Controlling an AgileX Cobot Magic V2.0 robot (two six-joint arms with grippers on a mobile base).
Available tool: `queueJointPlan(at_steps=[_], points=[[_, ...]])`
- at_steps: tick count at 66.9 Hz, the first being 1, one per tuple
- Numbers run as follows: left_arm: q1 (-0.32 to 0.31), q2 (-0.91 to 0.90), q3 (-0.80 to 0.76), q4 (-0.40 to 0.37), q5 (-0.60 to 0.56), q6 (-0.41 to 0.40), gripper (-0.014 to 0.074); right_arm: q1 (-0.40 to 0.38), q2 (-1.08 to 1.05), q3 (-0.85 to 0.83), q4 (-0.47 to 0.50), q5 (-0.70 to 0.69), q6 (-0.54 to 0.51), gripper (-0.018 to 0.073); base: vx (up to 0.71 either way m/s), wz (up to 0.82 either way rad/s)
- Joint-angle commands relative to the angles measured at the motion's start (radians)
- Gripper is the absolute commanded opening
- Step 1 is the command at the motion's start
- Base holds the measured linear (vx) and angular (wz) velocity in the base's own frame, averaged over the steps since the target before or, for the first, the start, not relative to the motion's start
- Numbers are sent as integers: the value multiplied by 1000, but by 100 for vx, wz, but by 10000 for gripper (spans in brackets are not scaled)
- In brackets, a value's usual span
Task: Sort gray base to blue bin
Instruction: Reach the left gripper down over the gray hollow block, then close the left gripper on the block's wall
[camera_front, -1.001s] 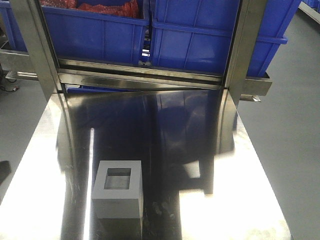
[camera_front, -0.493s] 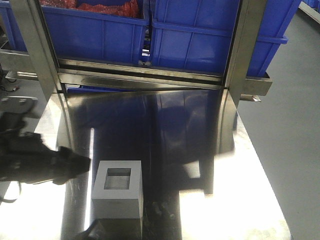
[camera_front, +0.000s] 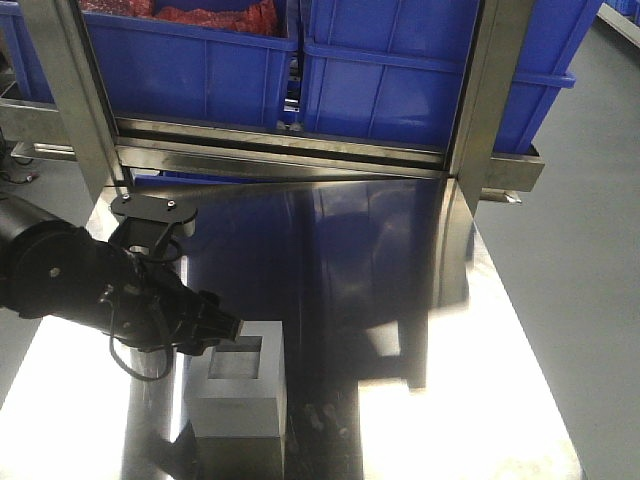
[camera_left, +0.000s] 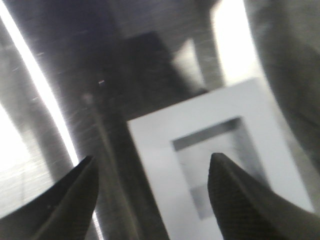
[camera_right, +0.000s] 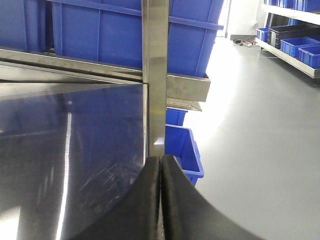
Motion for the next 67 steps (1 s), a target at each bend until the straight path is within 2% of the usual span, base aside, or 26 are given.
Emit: queueJointPlan(at_steps=[1,15,44,54,67], points=[[-6,-15,-36,18,-20,-56,459,-2,-8,6,-9,-80,-12,-5,0,0],[-6,8,-36,-43,-52,-38,459,-2,-8,6,-9,-80,-12,-5,0,0],[-6,75,-37,-49,-37,-37,437,-2,-8,6,-9,-79,-12,-5,0,0],[-6,73,-37,-49,-22,-37,344,-2,-8,6,-9,-79,-12,-5,0,0],[-6,73,-37,-49,-13,-4,98,-2,-8,6,-9,-79,-12,-5,0,0]])
